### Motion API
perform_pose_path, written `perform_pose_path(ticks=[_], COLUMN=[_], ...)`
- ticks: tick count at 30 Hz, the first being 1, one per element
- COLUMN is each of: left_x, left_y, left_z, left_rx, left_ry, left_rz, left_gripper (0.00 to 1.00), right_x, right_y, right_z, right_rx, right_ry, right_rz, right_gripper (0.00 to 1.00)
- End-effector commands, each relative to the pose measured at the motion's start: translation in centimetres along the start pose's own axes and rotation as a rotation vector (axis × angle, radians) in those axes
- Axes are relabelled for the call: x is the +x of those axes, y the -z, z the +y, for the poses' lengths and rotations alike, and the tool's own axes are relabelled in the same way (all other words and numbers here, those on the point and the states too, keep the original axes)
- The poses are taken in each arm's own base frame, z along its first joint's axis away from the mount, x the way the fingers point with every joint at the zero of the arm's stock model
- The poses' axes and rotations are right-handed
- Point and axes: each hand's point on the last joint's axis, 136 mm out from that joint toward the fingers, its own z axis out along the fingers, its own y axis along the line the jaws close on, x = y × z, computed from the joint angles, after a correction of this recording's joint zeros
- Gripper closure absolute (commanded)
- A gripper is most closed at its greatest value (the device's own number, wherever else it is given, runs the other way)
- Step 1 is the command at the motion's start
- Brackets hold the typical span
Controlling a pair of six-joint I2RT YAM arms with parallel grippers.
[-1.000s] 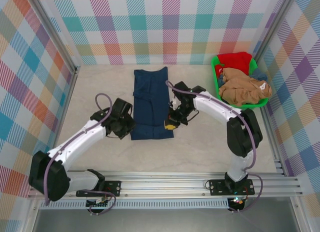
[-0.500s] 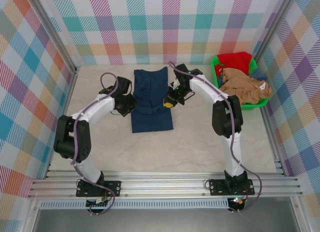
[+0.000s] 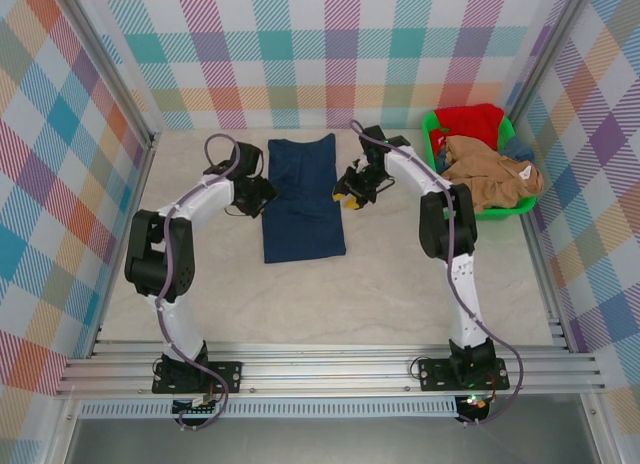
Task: Fold and stack the t-shirts
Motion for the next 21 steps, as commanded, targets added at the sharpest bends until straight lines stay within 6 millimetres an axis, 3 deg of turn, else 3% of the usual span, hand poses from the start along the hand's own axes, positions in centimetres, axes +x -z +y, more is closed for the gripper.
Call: perform_pose_path(ticks=[1,4,6,10,12,15,21], left_x=[0.9,2.1,1.6,-0.3,-0.7,-1.6,-2.9], left_y=[2.6,2.0,1.9,0.8,-0.5,-2.3,-4.5], left_z=[1.2,4.4,4.9,3.1,3.1,3.3,2.8], left_rx=[0.019,-0.027,-0.002,0.061,0.046,0.029,0.025], left_ry=[-0.008,0.043,0.08,0.039,0.023,0.014,-0.037], left_rz=[0.002,0.024,0.018,0.022,0.043,0.053,0.067], left_gripper=[0.58,0.63,0.62,0.64,0.62,0.62,0.59], right_x=[1.0,3.0,3.2,1.4,0.4,-1.2,-3.8], right_y=[3.1,1.4,1.0,1.3,0.5,-0.9,-1.8], right_z=[2.3,1.7,1.3,2.0,2.1,1.3,0.0], right_rx=[-0.064,-0.058,-0.058,-0.056,-0.042,0.006,0.066], right_ry=[0.049,0.056,0.053,0.105,0.126,0.147,0.156], right_rz=[-0.087,-0.052,-0.06,-0.114,-0.102,-0.106,-0.131], right_gripper=[0.68,0.7,0.7,0.69,0.7,0.7,0.7])
